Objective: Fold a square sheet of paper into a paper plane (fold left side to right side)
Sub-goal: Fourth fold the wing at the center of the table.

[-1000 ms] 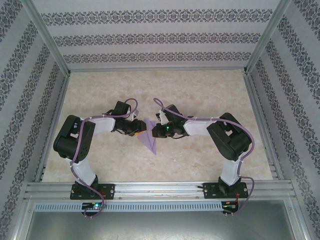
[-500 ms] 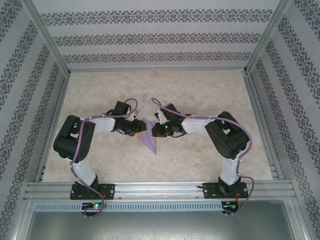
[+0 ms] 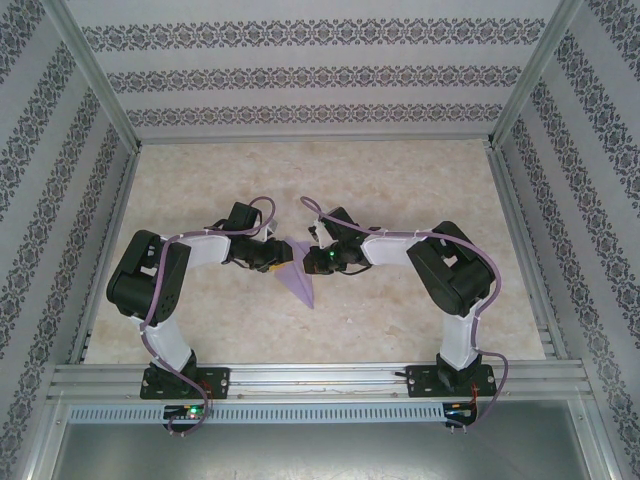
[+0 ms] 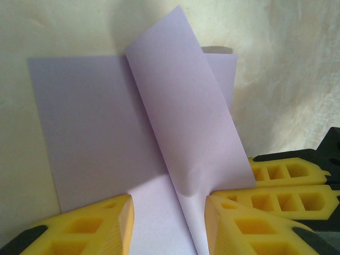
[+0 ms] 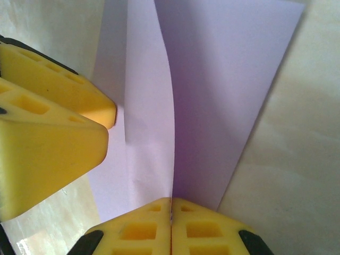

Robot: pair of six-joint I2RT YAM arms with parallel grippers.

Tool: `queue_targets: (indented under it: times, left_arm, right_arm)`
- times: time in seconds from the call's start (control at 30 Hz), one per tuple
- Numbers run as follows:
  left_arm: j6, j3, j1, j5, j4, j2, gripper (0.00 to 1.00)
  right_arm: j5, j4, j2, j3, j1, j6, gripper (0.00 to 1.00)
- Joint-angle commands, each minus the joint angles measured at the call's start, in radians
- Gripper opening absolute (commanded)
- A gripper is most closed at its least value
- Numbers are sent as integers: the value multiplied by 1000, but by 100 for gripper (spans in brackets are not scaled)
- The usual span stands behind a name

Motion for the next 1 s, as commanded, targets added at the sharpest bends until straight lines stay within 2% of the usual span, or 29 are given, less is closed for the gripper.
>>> queue_targets:
  times: [0.0,0.5,0.97]
  left_arm:
    - [29,5,-8,-46,-59,12,41]
    - [18,15,-9,-37,-57,-28,44]
    - [0,13,-8,-39,-55,-154,45]
  right_arm:
    - [24,-15,23,26,-7,-24,7]
    - [54,-81,77,8,15,-5,6]
    - [39,-81,111,4,19,16,7]
